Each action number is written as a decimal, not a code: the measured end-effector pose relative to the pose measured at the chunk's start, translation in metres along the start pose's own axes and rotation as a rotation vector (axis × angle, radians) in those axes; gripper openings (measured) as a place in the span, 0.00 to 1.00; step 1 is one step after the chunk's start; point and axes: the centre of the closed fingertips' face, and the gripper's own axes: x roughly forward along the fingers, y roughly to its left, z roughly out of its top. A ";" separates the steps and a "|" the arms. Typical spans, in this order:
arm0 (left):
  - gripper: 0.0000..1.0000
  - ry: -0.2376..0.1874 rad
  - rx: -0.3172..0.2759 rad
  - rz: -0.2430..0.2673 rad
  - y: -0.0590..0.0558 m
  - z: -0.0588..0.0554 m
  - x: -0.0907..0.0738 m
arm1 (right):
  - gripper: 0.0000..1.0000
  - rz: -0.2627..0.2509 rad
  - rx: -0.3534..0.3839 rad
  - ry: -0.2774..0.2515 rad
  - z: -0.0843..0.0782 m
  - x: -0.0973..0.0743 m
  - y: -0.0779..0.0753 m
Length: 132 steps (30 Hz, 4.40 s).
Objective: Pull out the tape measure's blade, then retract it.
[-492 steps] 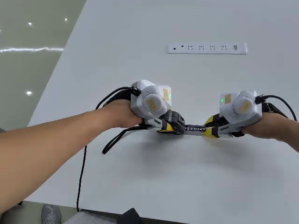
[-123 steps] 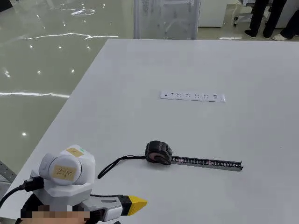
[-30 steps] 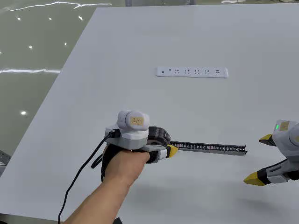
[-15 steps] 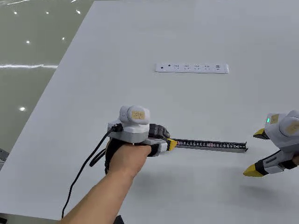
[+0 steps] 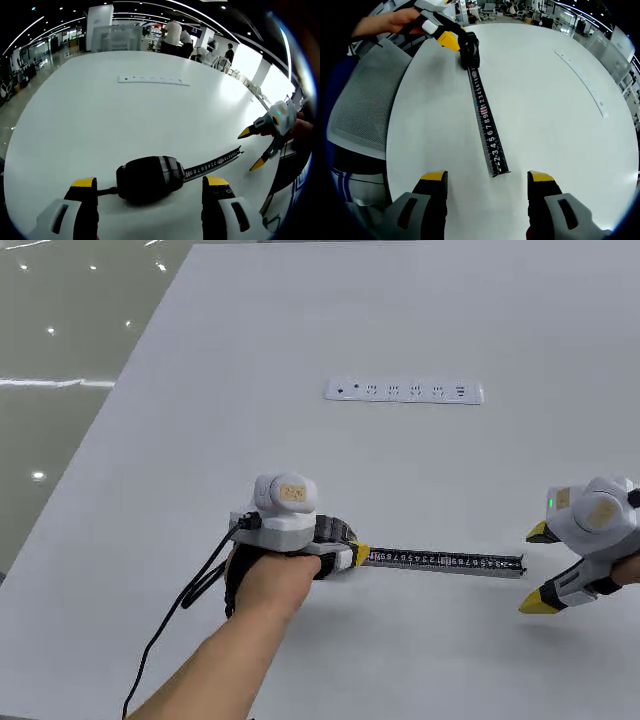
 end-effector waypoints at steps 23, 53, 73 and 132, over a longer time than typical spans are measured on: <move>0.79 0.003 -0.058 0.020 0.006 0.000 0.015 | 0.33 0.048 -0.217 0.069 -0.005 0.012 -0.013; 0.71 0.001 -0.070 0.019 0.005 -0.002 0.020 | 0.13 0.053 -0.294 0.081 -0.006 0.017 -0.015; 0.62 -0.019 -0.052 0.001 -0.001 0.000 0.021 | 0.12 0.067 -0.314 0.089 -0.005 0.017 -0.013; 0.57 -0.076 0.024 -0.027 -0.002 0.002 0.019 | 0.12 0.076 -0.249 0.057 0.013 0.025 -0.008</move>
